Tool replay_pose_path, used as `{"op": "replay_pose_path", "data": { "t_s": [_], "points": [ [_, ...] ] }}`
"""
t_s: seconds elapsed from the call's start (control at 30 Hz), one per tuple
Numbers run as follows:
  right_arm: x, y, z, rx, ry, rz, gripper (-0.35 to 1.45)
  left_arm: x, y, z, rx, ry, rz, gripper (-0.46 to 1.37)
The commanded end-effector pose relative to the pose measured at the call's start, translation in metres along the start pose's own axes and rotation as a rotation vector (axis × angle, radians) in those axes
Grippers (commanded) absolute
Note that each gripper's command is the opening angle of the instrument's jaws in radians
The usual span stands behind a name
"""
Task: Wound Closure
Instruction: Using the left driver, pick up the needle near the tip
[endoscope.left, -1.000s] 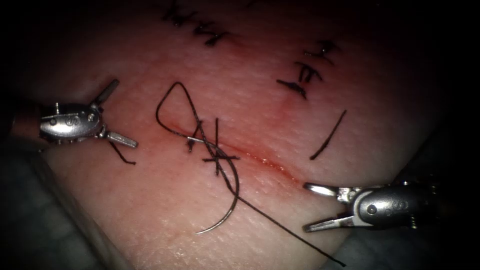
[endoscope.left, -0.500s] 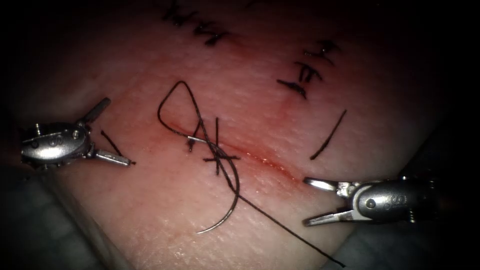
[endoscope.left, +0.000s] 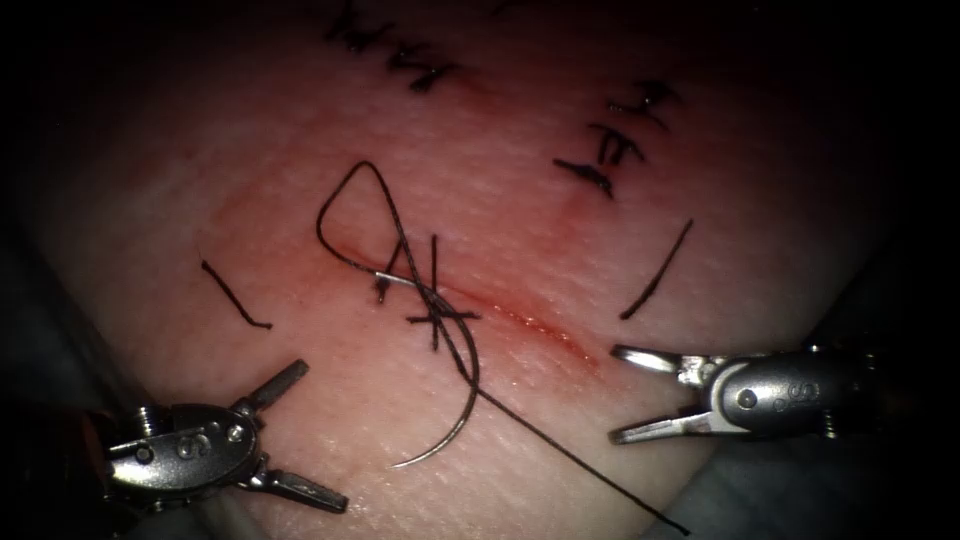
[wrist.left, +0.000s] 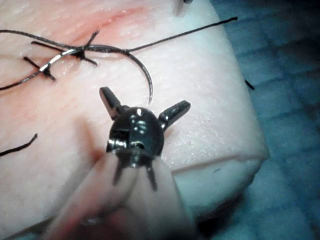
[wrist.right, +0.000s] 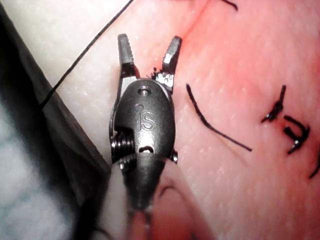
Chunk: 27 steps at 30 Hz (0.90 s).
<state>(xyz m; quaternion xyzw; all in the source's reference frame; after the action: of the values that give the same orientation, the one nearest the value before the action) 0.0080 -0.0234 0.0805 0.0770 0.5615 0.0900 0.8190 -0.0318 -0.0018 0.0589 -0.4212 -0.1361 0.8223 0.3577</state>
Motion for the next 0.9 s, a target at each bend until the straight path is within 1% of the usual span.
{"op": "replay_pose_path", "data": {
  "t_s": [0.03,0.07,0.1,0.13,0.2,0.27,0.3,0.33,0.37,0.47,0.63,0.73,0.8,0.83,0.87,0.9],
  "points": [
    [0.0000,0.0001,-0.0001,0.003,0.002,0.010,1.13,0.0003,-0.0001,0.0001,-0.021,0.034,0.031,1.04],
    [0.0000,0.0004,-0.0002,0.002,0.002,0.019,1.14,0.0007,-0.0001,0.0003,-0.030,0.064,0.034,1.04],
    [0.0000,0.0006,-0.0002,0.001,0.001,0.021,1.14,0.0010,0.0000,0.0005,-0.044,0.077,0.037,1.07],
    [0.0000,0.0008,-0.0002,0.000,0.001,0.022,1.15,0.0012,0.0001,0.0005,-0.051,0.080,0.044,1.07],
    [0.0000,0.0010,-0.0003,-0.001,0.001,0.024,1.15,0.0016,0.0001,0.0007,-0.064,0.085,0.024,1.06],
    [0.0001,0.0011,-0.0004,-0.002,0.003,0.026,1.16,0.0018,0.0003,0.0010,-0.026,0.058,0.022,1.05],
    [0.0001,0.0011,-0.0004,-0.002,0.003,0.026,1.16,0.0018,0.0003,0.0010,-0.023,0.054,0.021,1.05],
    [0.0002,0.0011,-0.0005,0.001,-0.002,0.025,1.16,0.0019,0.0005,0.0014,-0.021,0.019,0.022,1.03],
    [0.0002,0.0011,-0.0005,0.003,-0.004,0.025,1.17,0.0019,0.0005,0.0014,-0.018,0.015,0.022,1.02],
    [0.0003,0.0010,-0.0005,0.010,-0.017,0.024,1.16,0.0020,0.0010,0.0025,0.028,-0.050,0.015,1.01],
    [0.0003,0.0009,-0.0005,0.014,-0.022,0.023,1.16,0.0020,0.0013,0.0042,0.074,-0.145,0.015,0.92],
    [0.0003,0.0009,-0.0005,0.019,-0.032,0.023,1.15,0.0018,0.0014,0.0052,0.103,-0.195,-0.012,0.91],
    [0.0003,0.0008,-0.0005,0.022,-0.038,0.021,1.15,0.0014,0.0013,0.0063,0.129,-0.271,-0.055,0.90],
    [0.0002,0.0008,-0.0005,0.023,-0.038,0.021,1.15,0.0014,0.0013,0.0065,0.130,-0.279,-0.054,0.90],
    [0.0002,0.0007,-0.0005,0.023,-0.037,0.020,1.15,0.0010,0.0011,0.0073,0.139,-0.313,-0.066,0.90],
    [0.0001,0.0006,-0.0005,0.023,-0.037,0.019,1.15,0.0009,0.0010,0.0076,0.143,-0.324,-0.065,0.90]
  ]
}}
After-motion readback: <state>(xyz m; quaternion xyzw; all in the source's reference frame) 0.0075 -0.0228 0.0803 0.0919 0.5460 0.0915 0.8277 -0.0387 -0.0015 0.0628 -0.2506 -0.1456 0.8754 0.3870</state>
